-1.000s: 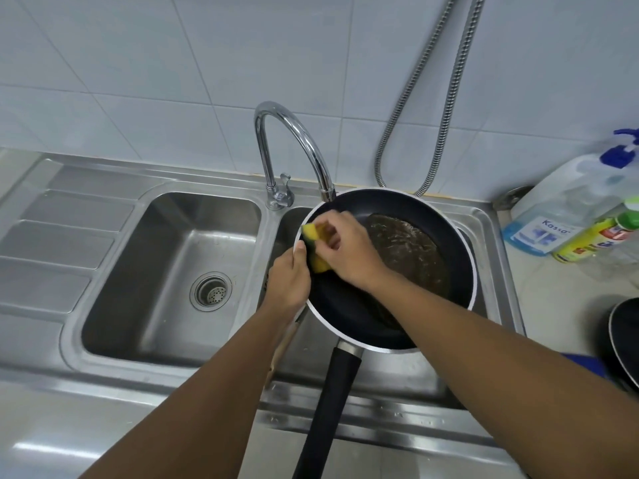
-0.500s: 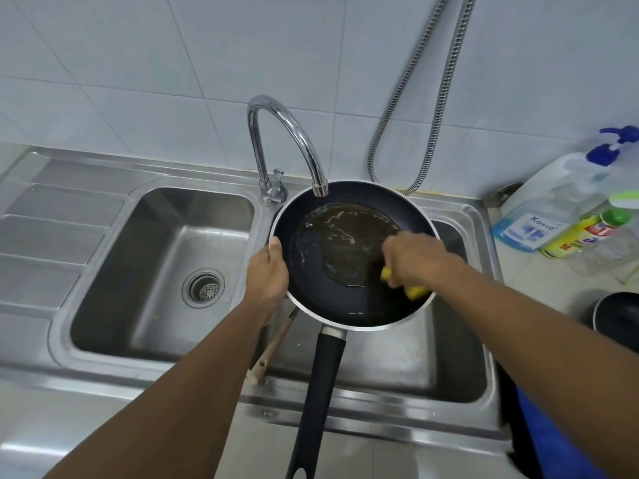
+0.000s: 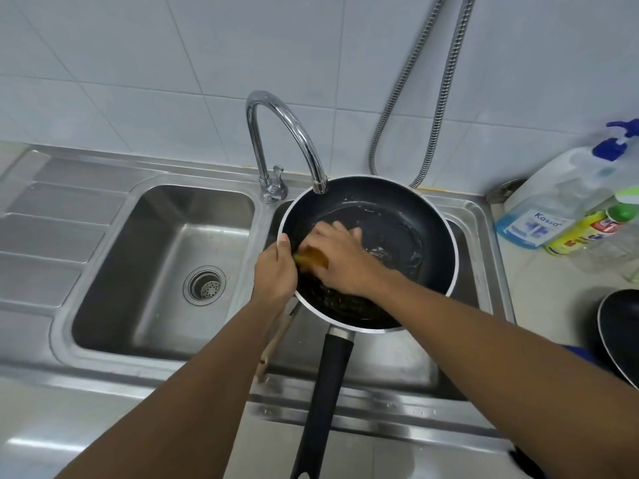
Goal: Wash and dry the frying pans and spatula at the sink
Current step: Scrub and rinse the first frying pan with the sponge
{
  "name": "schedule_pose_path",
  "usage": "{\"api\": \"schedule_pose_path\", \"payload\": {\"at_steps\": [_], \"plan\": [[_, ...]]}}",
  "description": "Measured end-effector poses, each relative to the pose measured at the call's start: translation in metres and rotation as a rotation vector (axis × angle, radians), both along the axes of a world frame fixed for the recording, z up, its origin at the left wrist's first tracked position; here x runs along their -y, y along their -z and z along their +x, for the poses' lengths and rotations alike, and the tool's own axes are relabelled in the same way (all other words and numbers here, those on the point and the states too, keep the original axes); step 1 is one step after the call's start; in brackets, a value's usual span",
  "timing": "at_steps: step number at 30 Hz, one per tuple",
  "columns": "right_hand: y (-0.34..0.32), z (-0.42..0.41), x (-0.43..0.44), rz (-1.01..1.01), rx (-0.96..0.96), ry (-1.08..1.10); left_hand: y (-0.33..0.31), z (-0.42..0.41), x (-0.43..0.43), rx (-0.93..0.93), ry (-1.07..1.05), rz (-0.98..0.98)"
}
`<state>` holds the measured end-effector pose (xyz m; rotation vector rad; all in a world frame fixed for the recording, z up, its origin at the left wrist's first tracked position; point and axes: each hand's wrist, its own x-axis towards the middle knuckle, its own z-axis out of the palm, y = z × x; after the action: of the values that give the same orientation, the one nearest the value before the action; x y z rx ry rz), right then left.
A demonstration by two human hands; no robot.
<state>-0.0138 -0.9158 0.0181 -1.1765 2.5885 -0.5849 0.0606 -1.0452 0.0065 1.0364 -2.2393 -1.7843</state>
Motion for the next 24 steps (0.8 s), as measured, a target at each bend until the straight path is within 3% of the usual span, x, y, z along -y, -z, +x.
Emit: {"api": "schedule_pose_path", "payload": {"at_steps": [5,13,18,20,24], "plan": [[-0.004,0.011,-0.048,-0.002,0.161,-0.151,0.007,0.005,0.008,0.039,-0.028,0.005],[-0.013,-0.013,-0.09,0.126,0.09,0.126,-0.004,0.006,0.003,0.015,-0.011,-0.043],[-0.019,-0.031,-0.072,0.032,0.035,0.29,-0.004,0.009,-0.005,0.022,0.018,-0.048],[-0.024,-0.035,-0.063,-0.013,0.034,0.312,-0.005,0.011,-0.008,0.012,0.023,-0.041],[-0.029,-0.037,-0.046,0.109,0.048,0.225,-0.007,0.011,-0.016,-0.005,0.004,0.003]]}}
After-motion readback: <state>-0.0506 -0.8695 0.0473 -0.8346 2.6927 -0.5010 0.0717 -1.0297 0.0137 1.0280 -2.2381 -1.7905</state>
